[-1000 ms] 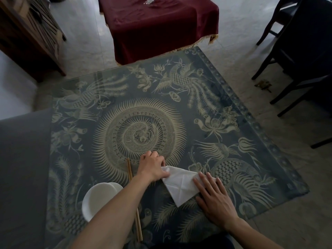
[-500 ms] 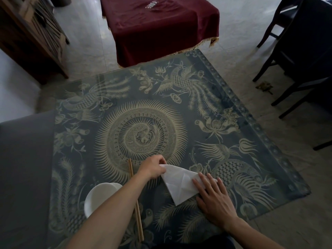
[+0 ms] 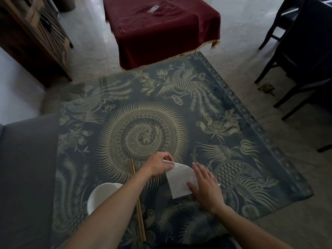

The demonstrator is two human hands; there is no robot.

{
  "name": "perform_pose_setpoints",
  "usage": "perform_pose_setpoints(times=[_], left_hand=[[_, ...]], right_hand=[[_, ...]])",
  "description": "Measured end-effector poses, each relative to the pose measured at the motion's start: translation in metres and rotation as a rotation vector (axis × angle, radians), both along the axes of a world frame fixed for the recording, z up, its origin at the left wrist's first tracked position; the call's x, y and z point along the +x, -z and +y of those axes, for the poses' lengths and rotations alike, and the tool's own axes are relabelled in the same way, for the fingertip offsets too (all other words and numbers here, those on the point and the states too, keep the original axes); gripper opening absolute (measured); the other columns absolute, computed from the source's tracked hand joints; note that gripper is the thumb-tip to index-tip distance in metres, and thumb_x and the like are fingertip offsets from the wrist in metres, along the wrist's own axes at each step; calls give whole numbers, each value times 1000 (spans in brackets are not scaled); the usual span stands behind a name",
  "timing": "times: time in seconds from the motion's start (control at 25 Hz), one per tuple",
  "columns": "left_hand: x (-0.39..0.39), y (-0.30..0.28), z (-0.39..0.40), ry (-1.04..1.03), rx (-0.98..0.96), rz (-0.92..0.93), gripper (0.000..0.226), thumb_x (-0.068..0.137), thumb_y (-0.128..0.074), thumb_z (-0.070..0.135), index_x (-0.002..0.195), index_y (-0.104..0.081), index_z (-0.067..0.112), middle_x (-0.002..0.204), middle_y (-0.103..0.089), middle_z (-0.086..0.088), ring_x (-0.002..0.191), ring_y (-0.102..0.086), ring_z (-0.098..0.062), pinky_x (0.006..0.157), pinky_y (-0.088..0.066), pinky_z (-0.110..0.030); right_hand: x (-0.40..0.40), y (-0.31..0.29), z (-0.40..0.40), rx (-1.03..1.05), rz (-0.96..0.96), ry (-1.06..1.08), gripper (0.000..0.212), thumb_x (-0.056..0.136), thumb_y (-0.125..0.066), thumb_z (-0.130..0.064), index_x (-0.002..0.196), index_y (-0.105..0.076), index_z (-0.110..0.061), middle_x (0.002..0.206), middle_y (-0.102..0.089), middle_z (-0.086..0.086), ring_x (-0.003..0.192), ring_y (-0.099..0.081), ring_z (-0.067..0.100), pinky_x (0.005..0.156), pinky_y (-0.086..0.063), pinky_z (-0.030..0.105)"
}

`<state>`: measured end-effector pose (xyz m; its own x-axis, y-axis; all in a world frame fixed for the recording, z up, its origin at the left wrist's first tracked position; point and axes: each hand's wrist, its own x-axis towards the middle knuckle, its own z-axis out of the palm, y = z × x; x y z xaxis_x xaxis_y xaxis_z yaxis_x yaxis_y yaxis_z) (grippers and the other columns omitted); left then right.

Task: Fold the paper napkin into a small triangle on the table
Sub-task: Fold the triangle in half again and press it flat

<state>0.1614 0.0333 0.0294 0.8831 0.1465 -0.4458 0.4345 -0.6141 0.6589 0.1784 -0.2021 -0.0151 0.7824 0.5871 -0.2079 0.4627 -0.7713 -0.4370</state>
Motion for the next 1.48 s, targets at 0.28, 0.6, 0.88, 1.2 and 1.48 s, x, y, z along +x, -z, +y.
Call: perform_pose_setpoints(times=[0.28, 0.6, 0.88, 1.2, 1.48], left_hand=[[0, -5, -1, 3, -64, -39, 7, 84, -72, 27, 88, -67, 28, 91, -66, 8, 84, -61, -7, 69, -45, -22], [-9, 8, -10, -225, -34, -113, 36, 81, -73, 23, 115, -61, 25, 116, -53, 5, 107, -52, -13, 93, -47, -34], [-53, 26, -35, -180, 157, -260, 52, 82, -70, 45, 127, -56, 23, 121, -49, 3, 113, -44, -13, 96, -39, -30], [-79, 40, -50, 53, 396, -303, 38, 79, -67, 53, 105, -65, 25, 110, -57, 7, 108, -47, -12, 94, -38, -31], [-75, 36, -47, -77, 324, -306, 7, 84, -70, 28, 89, -69, 22, 92, -64, 8, 91, -58, -14, 82, -46, -34]], right_hand=[[38, -13, 20, 20, 146, 116, 18, 86, -61, -50, 94, -65, -34, 97, -62, -12, 98, -52, 15, 80, -46, 38], [32, -21, 23, 333, 548, 236, 35, 87, -67, -22, 115, -51, -34, 77, -69, 6, 76, -63, 19, 72, -52, 35], [27, -22, 17, 515, 656, 364, 25, 90, -65, -12, 103, -74, -31, 76, -65, -4, 74, -60, 11, 68, -46, 21], [24, -26, 17, 584, 789, 341, 29, 82, -70, 2, 99, -76, -21, 72, -55, 6, 71, -54, 14, 67, -48, 24], [27, -23, 17, 463, 658, 298, 28, 80, -72, 1, 95, -75, -22, 75, -62, 2, 70, -58, 13, 69, -51, 23]])
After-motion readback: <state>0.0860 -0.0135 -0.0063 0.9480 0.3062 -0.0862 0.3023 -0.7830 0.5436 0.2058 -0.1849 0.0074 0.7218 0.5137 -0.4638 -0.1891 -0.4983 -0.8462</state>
